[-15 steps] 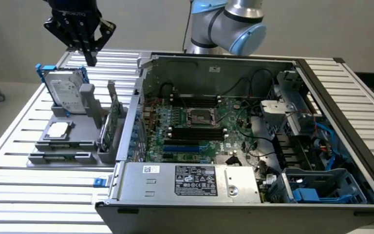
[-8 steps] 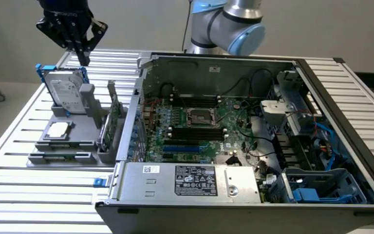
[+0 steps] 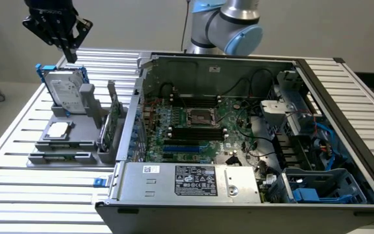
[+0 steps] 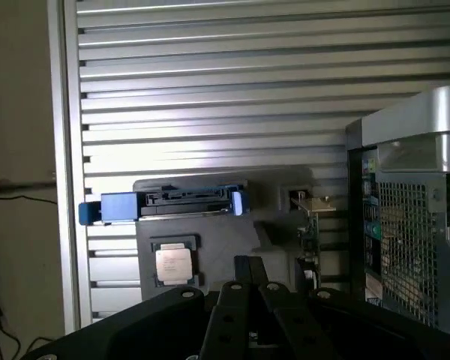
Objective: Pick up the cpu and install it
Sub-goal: 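Reach for the cpu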
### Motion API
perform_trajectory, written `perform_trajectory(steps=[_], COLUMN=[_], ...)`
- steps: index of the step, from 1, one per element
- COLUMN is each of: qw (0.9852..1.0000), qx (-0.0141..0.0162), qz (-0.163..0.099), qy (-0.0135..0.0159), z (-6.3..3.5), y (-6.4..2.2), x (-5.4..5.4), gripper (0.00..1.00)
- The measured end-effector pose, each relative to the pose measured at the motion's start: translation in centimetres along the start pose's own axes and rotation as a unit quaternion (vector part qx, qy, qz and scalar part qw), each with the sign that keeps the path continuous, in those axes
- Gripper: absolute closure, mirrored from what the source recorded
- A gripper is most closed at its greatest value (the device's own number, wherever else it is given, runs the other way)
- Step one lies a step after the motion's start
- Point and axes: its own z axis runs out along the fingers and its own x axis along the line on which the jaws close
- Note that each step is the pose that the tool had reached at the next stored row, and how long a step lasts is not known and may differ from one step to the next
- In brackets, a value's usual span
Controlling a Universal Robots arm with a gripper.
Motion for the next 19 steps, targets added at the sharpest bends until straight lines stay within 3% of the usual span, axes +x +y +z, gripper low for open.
perform_trajectory(steps=[6,13,19], qw=[0.9999,0.9999,0.9999], qx=[0.0007,0.0007,0.0006], qz=[-0.013,-0.014,-0.014], qy=[0.0008,0.0008,-0.0011], z=[0.81,1.83,1.87], y=[-0.03,-0.31,-1.57], x=[1.3,4.4,6.4], gripper=[0.89,0.89,0.89])
